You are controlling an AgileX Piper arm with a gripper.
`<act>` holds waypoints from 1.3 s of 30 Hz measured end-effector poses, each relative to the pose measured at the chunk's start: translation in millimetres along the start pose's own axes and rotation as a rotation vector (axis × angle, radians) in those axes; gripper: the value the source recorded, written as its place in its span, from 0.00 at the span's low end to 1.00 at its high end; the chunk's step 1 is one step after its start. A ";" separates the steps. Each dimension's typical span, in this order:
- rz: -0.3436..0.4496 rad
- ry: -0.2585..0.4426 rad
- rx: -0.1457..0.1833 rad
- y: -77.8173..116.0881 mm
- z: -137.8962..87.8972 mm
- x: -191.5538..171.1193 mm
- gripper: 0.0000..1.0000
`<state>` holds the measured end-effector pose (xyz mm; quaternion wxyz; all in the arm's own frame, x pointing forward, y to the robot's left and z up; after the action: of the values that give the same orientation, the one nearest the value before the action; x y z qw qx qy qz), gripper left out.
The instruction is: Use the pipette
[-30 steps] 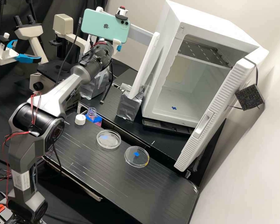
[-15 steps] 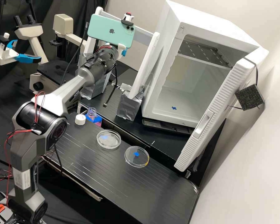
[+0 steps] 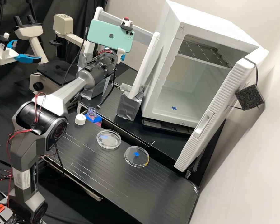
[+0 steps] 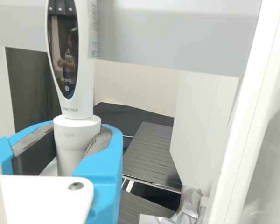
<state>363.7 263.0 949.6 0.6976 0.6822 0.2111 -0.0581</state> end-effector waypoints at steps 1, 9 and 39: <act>-0.001 0.000 0.000 0.0 0.0 0.0 0.00; 0.000 -0.001 -0.002 0.0 0.1 0.0 0.00; 0.210 0.013 0.017 -19.3 -14.4 -48.4 1.00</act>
<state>309.8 265.8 950.1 0.6926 0.7070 0.1423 0.0181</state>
